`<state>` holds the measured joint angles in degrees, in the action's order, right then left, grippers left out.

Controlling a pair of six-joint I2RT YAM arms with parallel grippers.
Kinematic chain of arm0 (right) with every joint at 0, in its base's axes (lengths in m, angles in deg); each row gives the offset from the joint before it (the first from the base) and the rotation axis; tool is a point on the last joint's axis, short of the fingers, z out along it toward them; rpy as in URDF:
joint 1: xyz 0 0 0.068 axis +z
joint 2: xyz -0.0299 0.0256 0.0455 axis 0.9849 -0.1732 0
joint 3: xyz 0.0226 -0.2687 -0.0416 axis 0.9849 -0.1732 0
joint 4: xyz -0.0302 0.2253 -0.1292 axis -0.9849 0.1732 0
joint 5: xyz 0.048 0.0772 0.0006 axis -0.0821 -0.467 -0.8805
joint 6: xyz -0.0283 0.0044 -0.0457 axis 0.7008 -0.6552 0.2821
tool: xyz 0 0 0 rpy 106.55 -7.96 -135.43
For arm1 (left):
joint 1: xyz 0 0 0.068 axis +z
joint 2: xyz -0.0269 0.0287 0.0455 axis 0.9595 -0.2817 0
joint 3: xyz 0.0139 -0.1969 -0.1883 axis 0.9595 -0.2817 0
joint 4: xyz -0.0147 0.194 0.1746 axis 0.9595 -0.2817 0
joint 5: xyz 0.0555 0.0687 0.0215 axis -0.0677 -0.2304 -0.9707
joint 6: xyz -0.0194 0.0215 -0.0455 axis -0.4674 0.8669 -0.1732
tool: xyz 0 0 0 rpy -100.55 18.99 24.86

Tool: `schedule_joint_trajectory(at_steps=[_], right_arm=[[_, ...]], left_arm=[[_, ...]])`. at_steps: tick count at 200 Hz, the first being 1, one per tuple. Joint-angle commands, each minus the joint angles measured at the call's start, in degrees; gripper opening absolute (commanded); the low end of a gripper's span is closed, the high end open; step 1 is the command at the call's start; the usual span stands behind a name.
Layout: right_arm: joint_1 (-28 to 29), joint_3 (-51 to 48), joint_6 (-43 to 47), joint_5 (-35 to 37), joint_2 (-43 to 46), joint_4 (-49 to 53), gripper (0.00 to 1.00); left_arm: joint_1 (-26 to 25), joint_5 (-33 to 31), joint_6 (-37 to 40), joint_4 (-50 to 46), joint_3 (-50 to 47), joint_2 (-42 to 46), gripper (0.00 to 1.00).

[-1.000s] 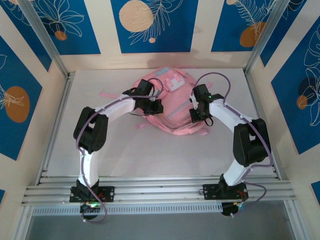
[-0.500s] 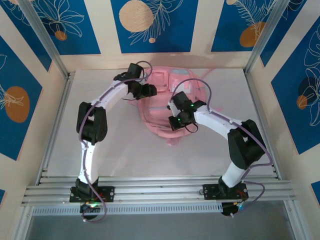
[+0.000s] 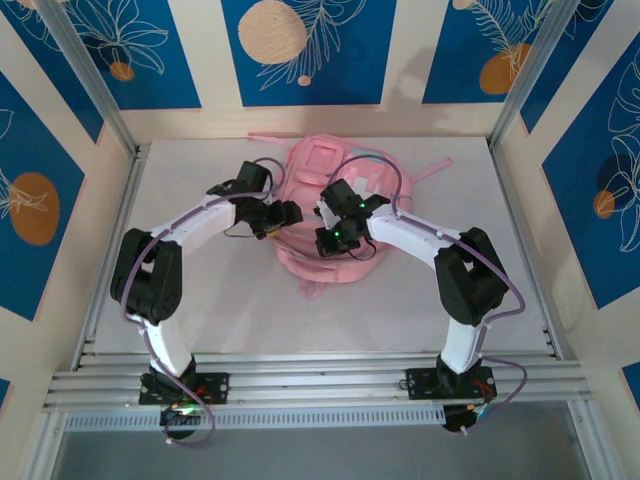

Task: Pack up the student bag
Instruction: Zip the student bag at the center of the table.

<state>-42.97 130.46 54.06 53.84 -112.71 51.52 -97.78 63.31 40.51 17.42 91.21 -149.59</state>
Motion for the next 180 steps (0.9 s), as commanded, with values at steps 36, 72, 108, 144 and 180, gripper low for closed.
schedule_joint_trajectory(at_steps=[36, 72, 108, 144, 180], right_arm=[[3.13, -1.4, -3.34, 0.17, 0.82, 3.06, 0.0], [3.67, -5.05, 2.18, 3.32, 3.04, 10.16, 0.0], [-1.17, -11.59, 7.99, 10.54, 7.26, 14.61, 0.0], [-9.1, -12.22, 11.95, 15.17, 10.65, 14.96, 0.0], [-15.96, -10.15, 17.93, 20.06, 11.38, 10.6, 0.0]], left_arm=[[-2.23, -4.88, -6.87, 10.71, 1.16, -5.71, 0.55], [-1.68, -9.4, -4.11, 10.94, 1.01, -8.22, 0.0], [-0.75, -10.83, -1.87, 10.03, 0.26, -6.92, 0.0], [-0.29, -11.2, -0.27, 8.59, 0.45, -6.64, 0.0], [-0.29, -11.14, 1.44, 7.29, 0.43, -6.63, 0.0]])
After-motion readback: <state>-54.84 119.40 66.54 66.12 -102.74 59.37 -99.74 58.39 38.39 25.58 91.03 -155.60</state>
